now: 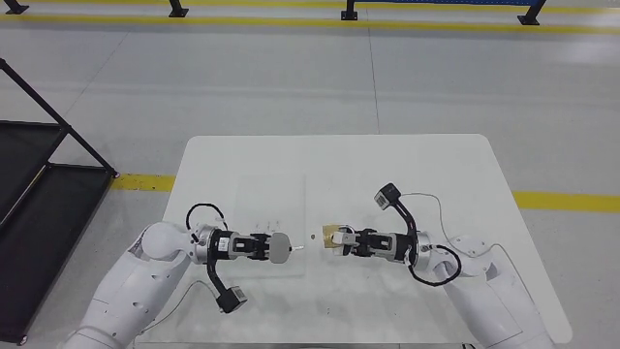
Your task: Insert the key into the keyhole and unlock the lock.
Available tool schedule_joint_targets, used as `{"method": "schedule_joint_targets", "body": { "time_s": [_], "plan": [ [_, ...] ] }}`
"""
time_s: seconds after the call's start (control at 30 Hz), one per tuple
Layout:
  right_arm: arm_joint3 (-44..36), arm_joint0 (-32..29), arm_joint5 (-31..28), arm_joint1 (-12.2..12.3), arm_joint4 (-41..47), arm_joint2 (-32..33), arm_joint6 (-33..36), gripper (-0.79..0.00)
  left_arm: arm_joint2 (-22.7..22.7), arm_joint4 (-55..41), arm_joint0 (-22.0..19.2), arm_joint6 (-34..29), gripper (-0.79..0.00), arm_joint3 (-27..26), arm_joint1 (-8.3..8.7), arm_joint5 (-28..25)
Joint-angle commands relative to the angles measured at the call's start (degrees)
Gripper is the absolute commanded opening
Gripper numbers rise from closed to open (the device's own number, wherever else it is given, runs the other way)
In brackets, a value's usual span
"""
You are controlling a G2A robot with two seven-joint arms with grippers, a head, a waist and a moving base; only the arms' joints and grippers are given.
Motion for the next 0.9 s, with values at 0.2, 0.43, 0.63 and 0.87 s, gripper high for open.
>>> {"method": "schedule_joint_targets", "body": {
  "time_s": [0.2,0.43,0.63,0.87],
  "plan": [
    [-0.5,0.0,1.2,0.1,-2.1,-0.9,-0.7,-0.785,0.7,-0.1,0.2,-0.2,-0.785,-0.2,0.14,2.2],
    [-0.6,0.1,1.6,-0.1,-3.7,-2.0,-3.4,-0.785,1.6,1.3,0.2,-1.9,-0.785,-1.0,0.20,3.3],
    [-0.8,0.0,1.7,-0.2,-5.1,-2.9,-5.3,-0.785,2.0,3.2,0.4,-4.8,-0.785,-1.5,0.24,4.5],
    [-1.1,-0.2,2.2,-0.2,-6.1,-3.4,-6.7,-0.785,2.7,7.1,0.7,-9.2,-0.785,-2.4,0.24,5.3]
  ]
}}
